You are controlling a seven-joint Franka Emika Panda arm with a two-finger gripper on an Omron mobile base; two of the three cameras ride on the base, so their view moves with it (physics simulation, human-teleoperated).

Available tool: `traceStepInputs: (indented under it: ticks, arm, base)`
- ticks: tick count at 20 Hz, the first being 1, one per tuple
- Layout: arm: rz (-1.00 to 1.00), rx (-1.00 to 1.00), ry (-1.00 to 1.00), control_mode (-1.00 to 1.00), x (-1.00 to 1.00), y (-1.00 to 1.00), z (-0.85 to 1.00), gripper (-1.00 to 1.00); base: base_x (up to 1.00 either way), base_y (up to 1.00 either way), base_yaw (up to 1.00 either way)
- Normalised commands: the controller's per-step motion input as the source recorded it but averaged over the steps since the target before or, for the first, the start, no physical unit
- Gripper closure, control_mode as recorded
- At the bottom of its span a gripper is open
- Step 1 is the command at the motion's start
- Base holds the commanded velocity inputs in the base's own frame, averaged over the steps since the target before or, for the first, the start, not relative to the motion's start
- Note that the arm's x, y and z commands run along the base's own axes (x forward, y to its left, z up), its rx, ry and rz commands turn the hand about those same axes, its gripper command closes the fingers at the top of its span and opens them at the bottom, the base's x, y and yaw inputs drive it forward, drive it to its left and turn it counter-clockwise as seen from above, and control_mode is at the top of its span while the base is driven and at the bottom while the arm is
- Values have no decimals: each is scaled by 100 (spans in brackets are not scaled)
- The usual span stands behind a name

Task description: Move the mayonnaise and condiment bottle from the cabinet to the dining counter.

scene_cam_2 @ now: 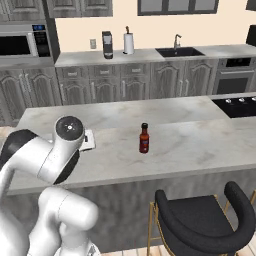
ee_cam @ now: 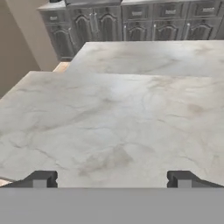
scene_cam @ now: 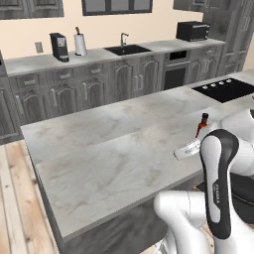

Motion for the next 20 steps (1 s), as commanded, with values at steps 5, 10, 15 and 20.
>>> traceStepInputs:
  ticks: [5,10,15,20]
  arm:
    - [-6,-9,3,-100,0,44,-6,-100]
    - [0,-5,1,100,-14,23,-28,-100]
    - [0,0,0,100,0,0,0,-100]
    - [0,0,0,100,0,0,0,-100]
  base:
    - [0,0,0]
    - [-8,16,0]
    - [-21,100,0]
    - [-7,100,0]
